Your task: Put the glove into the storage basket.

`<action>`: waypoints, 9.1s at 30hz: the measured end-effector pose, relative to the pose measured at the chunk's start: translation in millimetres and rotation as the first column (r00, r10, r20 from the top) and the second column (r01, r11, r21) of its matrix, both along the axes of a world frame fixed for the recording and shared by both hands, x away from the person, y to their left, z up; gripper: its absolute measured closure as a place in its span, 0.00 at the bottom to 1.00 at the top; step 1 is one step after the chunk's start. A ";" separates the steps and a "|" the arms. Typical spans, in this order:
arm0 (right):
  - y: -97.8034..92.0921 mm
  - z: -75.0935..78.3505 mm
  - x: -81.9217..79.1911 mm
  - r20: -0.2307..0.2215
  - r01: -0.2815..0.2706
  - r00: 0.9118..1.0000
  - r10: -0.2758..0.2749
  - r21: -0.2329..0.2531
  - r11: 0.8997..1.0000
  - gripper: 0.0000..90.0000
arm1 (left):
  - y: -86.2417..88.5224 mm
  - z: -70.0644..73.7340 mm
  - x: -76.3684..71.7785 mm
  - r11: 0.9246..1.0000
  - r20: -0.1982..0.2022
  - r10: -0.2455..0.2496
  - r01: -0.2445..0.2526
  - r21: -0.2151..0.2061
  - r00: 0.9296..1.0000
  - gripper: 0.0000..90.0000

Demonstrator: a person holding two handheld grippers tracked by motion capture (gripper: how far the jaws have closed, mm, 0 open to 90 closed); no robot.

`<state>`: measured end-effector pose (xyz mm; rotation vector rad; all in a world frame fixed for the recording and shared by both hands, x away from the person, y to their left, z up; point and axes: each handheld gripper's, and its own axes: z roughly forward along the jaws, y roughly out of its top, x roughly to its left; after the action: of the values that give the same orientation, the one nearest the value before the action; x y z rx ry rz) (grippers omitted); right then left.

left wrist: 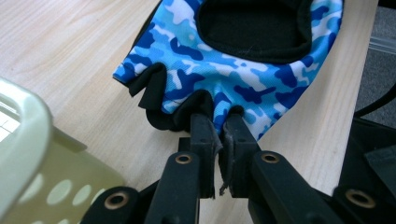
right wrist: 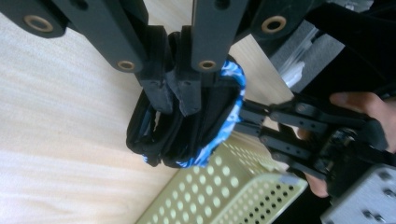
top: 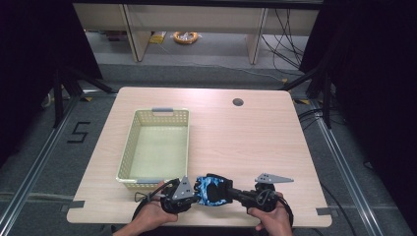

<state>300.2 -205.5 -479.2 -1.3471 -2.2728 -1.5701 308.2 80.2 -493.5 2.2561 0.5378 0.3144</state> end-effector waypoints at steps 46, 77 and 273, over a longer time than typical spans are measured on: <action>62.6 129.1 41.4 0.137 -0.139 0.981 0.140 -0.020 0.990 0.96 | 58.3 97.3 22.0 0.989 0.120 0.122 -0.110 -0.100 0.985 0.91; 192.7 95.5 99.1 0.011 -0.274 0.962 0.274 -0.032 0.961 0.96 | 179.4 65.4 47.5 0.962 0.010 0.274 -0.274 0.018 0.962 0.83; 12.0 15.5 16.6 0.134 0.013 0.991 0.014 -0.196 0.980 0.26 | 134.4 -12.2 -42.6 0.931 -0.119 0.330 -0.344 -0.126 0.937 0.18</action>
<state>316.9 -193.5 -463.7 -1.3180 -2.5689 -1.5133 265.6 214.6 -505.6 2.0405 0.9735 0.3278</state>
